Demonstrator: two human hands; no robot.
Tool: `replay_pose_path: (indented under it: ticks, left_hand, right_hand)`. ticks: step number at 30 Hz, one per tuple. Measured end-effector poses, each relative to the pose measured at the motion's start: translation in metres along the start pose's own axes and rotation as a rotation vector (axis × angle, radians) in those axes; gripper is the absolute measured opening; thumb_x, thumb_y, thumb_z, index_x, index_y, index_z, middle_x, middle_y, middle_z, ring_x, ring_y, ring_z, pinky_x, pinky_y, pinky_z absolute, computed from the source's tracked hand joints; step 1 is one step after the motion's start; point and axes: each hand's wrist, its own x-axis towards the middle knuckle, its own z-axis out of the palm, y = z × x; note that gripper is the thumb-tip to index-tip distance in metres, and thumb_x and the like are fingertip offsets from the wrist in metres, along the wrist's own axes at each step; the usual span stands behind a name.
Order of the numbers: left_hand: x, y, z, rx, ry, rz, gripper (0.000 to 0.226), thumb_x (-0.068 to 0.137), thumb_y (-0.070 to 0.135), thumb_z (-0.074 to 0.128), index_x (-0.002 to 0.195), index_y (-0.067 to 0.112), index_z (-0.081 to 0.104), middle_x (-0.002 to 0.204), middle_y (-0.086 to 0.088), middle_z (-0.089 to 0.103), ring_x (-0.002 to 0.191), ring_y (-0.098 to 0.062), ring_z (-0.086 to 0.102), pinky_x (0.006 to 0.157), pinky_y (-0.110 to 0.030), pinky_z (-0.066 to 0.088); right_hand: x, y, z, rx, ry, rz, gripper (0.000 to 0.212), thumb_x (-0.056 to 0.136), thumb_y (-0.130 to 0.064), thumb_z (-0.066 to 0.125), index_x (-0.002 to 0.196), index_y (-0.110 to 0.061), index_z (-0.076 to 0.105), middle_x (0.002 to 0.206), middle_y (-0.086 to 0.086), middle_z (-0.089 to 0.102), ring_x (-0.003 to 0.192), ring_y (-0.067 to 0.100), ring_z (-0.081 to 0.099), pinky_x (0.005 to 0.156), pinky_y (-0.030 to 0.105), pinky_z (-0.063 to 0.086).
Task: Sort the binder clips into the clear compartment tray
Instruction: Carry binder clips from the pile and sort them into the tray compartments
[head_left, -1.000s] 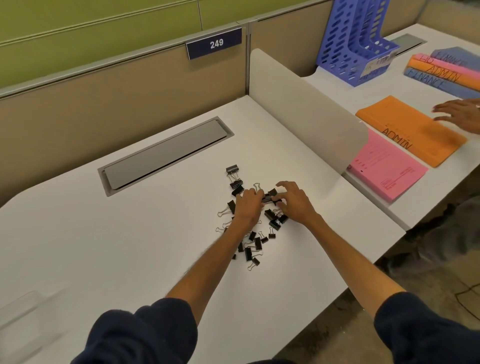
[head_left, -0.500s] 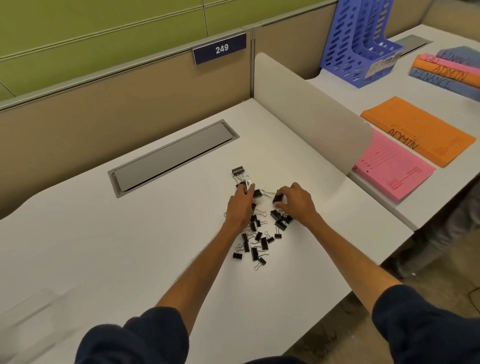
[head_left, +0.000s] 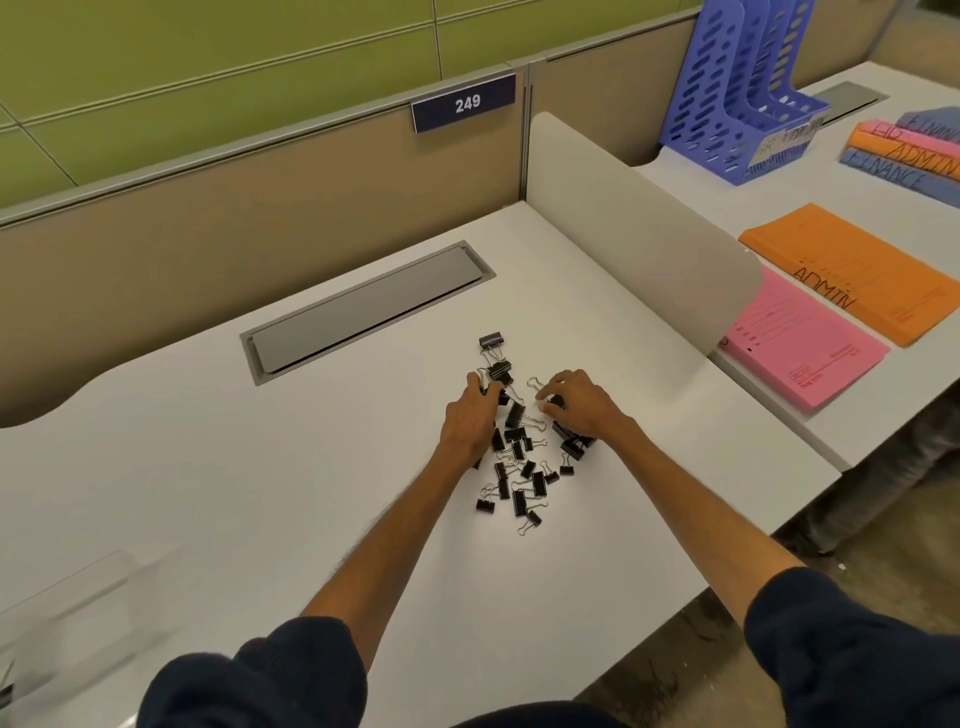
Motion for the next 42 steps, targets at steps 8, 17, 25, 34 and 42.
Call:
replay_pose_path:
  ticks: [8,17,25,34,42]
  left_hand:
    - [-0.009,-0.016,0.003,-0.016,0.025,-0.066,0.047,0.082,-0.007,0.051,0.124,0.013,0.043,0.116,-0.014,0.040,0.069,-0.024,0.044,0.061,-0.034,0.046]
    - [-0.012,-0.030,0.008,0.098,-0.095,-0.107,0.057,0.083,-0.007,0.049,0.136,0.013,0.037,0.130,-0.019,0.040,0.107,-0.031,0.049,0.076,-0.037,0.042]
    - [-0.021,-0.038,-0.003,0.098,-0.107,-0.119,0.052,0.090,0.002,0.048,0.136,0.020,0.036,0.119,-0.016,0.047,0.093,-0.031,0.056,0.079,-0.040,0.045]
    - [-0.052,-0.068,-0.029,0.018,0.022,-0.170,0.038,0.099,0.011,0.042,0.136,0.020,0.036,0.120,-0.015,0.047,0.088,-0.030,0.058,0.075,-0.038,0.044]
    - [-0.104,-0.132,-0.060,0.010,0.094,-0.263,0.034,0.101,0.021,0.043,0.135,0.020,0.039,0.120,-0.014,0.050,0.090,-0.028,0.058,0.077,-0.037,0.045]
  right_hand:
    - [-0.001,0.003,0.000,-0.002,-0.106,0.032,0.049,0.085,-0.003,0.044,0.120,-0.031,0.063,0.144,0.002,0.043,0.132,0.025,0.035,0.101,0.047,0.038]
    - [-0.004,-0.001,0.005,-0.061,-0.013,0.034,0.044,0.085,0.001,0.056,0.117,-0.027,0.065,0.120,0.009,0.052,0.111,0.028,0.049,0.078,0.037,0.048]
    - [-0.008,-0.023,0.010,-0.011,0.140,0.039,0.035,0.092,-0.018,0.059,0.126,-0.027,0.056,0.114,0.009,0.050,0.104,0.026,0.051,0.079,0.036,0.048]
    - [0.001,-0.092,0.012,0.062,0.203,-0.112,0.034,0.094,-0.030,0.057,0.127,-0.025,0.050,0.111,0.012,0.049,0.103,0.027,0.049,0.078,0.037,0.046]
    - [0.012,-0.176,0.032,0.074,0.164,-0.266,0.033,0.094,-0.034,0.057,0.125,-0.025,0.051,0.103,0.011,0.049,0.098,0.029,0.049,0.070,0.034,0.044]
